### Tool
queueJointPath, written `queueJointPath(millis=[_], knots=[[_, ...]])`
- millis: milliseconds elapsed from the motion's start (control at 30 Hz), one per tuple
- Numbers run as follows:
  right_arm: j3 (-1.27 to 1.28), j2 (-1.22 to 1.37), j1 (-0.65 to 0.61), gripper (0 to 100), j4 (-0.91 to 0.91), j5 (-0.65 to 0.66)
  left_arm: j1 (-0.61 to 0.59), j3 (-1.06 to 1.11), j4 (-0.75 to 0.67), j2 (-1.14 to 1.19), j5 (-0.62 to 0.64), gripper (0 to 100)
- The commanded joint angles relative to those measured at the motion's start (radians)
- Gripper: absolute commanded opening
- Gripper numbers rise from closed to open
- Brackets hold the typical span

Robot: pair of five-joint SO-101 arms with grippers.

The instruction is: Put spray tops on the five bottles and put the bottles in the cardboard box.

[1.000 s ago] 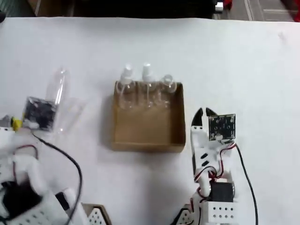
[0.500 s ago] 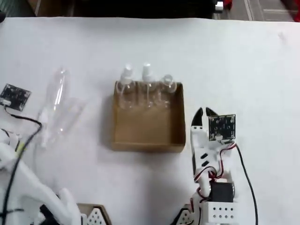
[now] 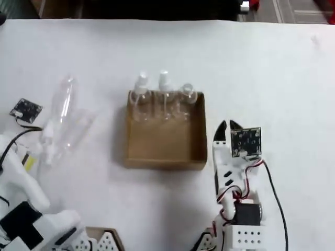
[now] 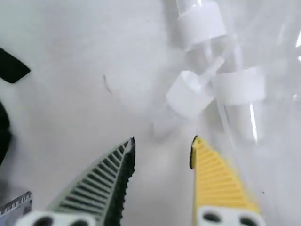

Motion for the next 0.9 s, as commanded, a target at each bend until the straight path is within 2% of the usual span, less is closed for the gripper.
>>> queueJointPath(millis=[0,200,400,667,733,867], knots=[[-0.006,-0.01,-0.031,3.9,-0.03,0.026,0.033,-0.057,-0.021,0.01,-0.012,19],[-0.006,-0.008,-0.035,3.9,-0.03,0.028,0.077,-0.057,-0.032,0.042,-0.012,19],[-0.006,-0.008,-0.036,3.9,-0.028,0.028,0.079,-0.049,-0.115,0.097,-0.017,19],[-0.006,-0.007,-0.038,3.9,-0.028,0.028,0.084,-0.058,-0.114,0.208,-0.02,18],[-0.006,-0.007,-0.038,3.9,-0.028,0.028,0.084,-0.058,-0.114,0.214,-0.02,15],[-0.005,-0.007,-0.038,3.9,-0.028,0.028,0.084,-0.057,-0.106,0.217,-0.02,1]])
